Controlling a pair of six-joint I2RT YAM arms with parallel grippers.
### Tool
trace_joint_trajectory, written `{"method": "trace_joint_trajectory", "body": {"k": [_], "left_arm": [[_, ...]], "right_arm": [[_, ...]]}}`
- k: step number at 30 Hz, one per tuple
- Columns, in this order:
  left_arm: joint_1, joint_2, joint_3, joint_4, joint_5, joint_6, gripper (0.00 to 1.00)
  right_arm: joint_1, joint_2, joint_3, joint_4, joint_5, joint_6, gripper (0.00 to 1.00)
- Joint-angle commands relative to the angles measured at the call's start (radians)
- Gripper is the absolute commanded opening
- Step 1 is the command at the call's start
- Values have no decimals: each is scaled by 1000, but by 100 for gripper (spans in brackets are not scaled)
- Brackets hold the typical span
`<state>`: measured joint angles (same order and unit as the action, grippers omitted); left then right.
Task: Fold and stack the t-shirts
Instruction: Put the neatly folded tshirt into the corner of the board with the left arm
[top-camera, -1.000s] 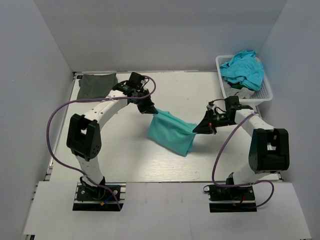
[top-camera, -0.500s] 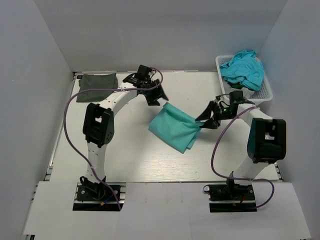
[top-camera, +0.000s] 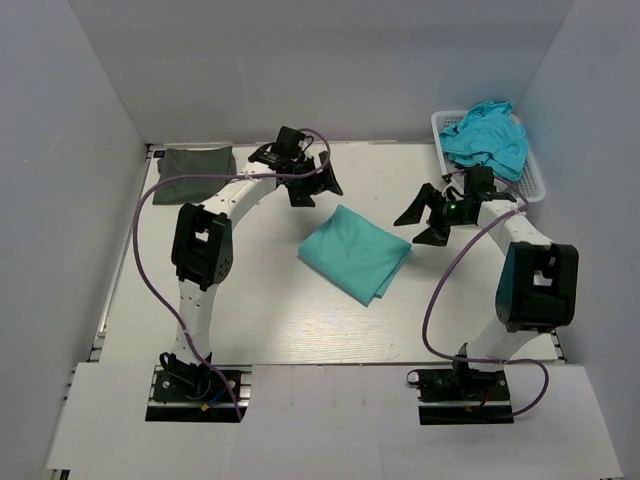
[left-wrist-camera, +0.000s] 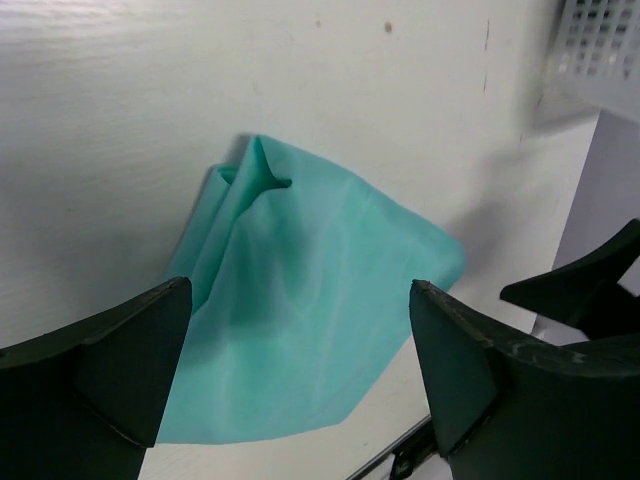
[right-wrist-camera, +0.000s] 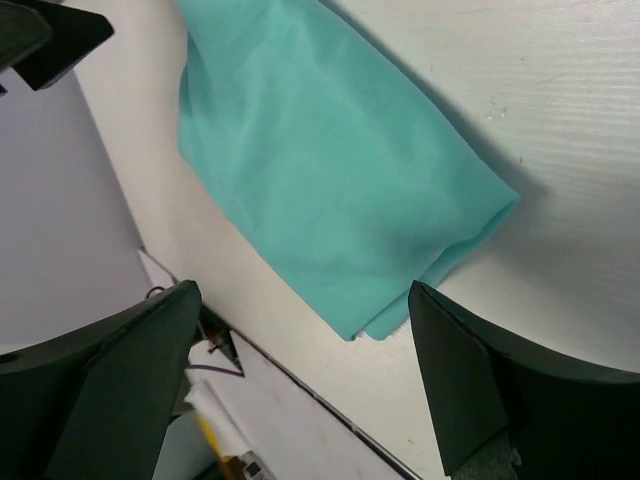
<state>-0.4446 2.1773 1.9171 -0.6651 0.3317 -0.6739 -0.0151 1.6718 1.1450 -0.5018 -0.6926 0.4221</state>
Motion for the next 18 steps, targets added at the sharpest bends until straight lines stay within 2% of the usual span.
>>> {"method": "trace_joint_trajectory", "body": {"k": [1, 7, 15, 18], "left_arm": [[-31, -71, -35, 68, 110, 108, 100], [-82, -48, -38, 94, 124, 140, 100], [-82, 10, -180, 136, 133, 141, 100], [-82, 10, -236, 96, 70, 151, 100]], "right_arm": [[48, -86, -25, 0, 70, -29, 90], [109, -67, -67, 81, 58, 9, 90], [115, 77, -70, 213, 61, 61, 90], [116, 149, -47, 221, 97, 49, 90]]}}
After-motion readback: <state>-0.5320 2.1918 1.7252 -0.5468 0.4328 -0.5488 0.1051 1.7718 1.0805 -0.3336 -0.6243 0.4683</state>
